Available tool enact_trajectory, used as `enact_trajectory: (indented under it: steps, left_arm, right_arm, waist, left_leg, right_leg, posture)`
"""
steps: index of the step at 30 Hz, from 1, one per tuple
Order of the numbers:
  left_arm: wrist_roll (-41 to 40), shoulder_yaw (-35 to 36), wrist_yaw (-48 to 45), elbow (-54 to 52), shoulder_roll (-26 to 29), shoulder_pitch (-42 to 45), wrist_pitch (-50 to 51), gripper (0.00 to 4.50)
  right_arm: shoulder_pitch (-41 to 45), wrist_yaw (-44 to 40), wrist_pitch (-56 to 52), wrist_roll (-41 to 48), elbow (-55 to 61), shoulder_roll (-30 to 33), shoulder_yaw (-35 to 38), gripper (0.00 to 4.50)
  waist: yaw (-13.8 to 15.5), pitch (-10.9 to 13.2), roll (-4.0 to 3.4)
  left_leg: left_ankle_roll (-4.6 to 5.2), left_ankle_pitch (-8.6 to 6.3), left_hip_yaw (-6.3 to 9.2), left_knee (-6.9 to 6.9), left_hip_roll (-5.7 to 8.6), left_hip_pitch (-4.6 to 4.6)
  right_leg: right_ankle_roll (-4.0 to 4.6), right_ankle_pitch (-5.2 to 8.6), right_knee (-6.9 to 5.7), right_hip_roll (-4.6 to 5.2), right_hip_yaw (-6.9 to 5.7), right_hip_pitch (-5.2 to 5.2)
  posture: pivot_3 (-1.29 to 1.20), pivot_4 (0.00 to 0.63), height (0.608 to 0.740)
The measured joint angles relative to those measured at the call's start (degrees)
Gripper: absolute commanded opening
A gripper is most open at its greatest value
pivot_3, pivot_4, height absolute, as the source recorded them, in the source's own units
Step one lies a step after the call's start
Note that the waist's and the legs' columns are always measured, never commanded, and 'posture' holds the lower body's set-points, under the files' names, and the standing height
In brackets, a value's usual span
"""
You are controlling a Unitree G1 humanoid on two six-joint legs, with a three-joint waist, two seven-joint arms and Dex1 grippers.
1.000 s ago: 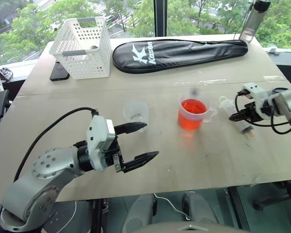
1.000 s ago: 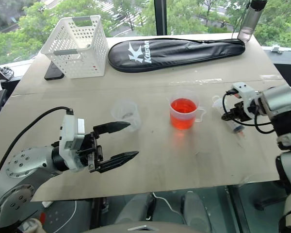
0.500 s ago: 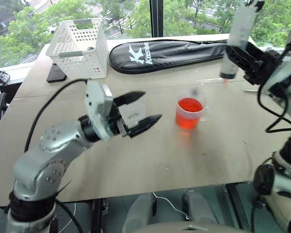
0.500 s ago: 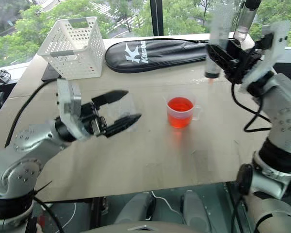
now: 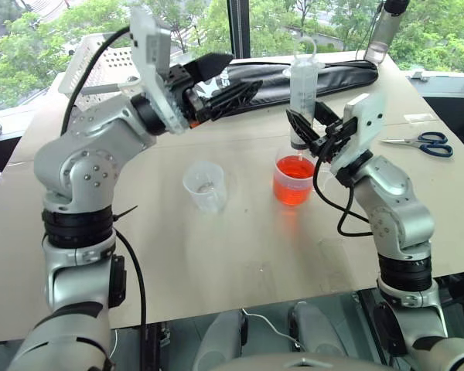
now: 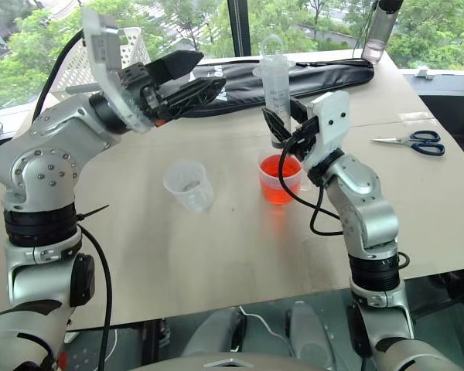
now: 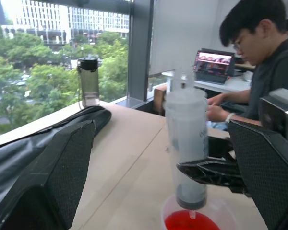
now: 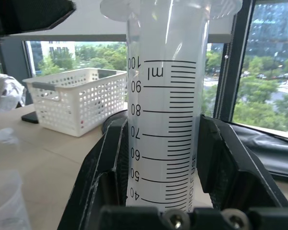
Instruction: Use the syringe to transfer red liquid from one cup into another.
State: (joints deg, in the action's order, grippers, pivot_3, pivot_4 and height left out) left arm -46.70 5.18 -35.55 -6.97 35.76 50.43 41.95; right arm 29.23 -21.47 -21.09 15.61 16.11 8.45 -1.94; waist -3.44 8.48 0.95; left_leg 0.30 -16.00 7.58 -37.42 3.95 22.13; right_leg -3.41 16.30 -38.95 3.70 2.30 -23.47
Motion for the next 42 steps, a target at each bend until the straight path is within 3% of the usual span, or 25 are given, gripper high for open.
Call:
enact_trajectory:
  steps: [12, 20, 34, 42]
  left_arm:
    - [11.5, -6.0, -9.1, 10.3, -0.6, 6.0, -3.8, 4.5]
    - [16.3, -8.0, -13.6, 14.8, -4.6, 10.2, -6.3, 4.5]
    - [20.8, -8.0, -14.6, 17.3, -6.5, 10.8, -7.3, 4.5]
    - [20.8, -6.5, -11.2, 19.4, -10.8, 15.2, -4.5, 4.5]
  right_arm:
    - [-3.0, 3.0, 10.5, -5.9, -6.1, -4.3, -2.9, 1.52]
    - [-3.6, 5.0, 12.6, -9.7, -7.1, -5.4, -5.2, 1.52]
    - [-3.6, 6.9, 12.7, -12.4, -7.8, -5.5, -5.5, 1.52]
    - [-4.3, 9.5, 12.6, -14.3, -7.7, -6.8, -6.5, 1.52]
  waist:
    - [-0.6, 0.0, 0.0]
    - [-0.7, 0.0, 0.0]
    - [-0.6, 0.0, 0.0]
    - [-0.7, 0.0, 0.0]
  left_leg:
    - [0.0, 0.0, 0.0, -0.02, 0.02, 0.01]
    - [0.0, 0.0, -0.02, -0.02, 0.04, 0.03]
    - [-0.01, 0.01, 0.0, -0.06, 0.04, 0.04]
    - [-0.01, 0.01, 0.0, -0.1, 0.05, 0.05]
  right_leg:
    - [0.0, 0.0, -0.03, -0.03, 0.03, -0.03]
    - [0.0, 0.0, -0.06, -0.03, 0.07, -0.07]
    - [-0.01, 0.0, -0.1, -0.02, 0.06, -0.08]
    - [-0.01, 0.0, -0.14, -0.02, 0.07, -0.08]
  posture:
    - [0.0, 0.15, 0.74]
    - [0.0, 0.15, 0.74]
    - [0.0, 0.15, 0.74]
    - [0.0, 0.15, 0.74]
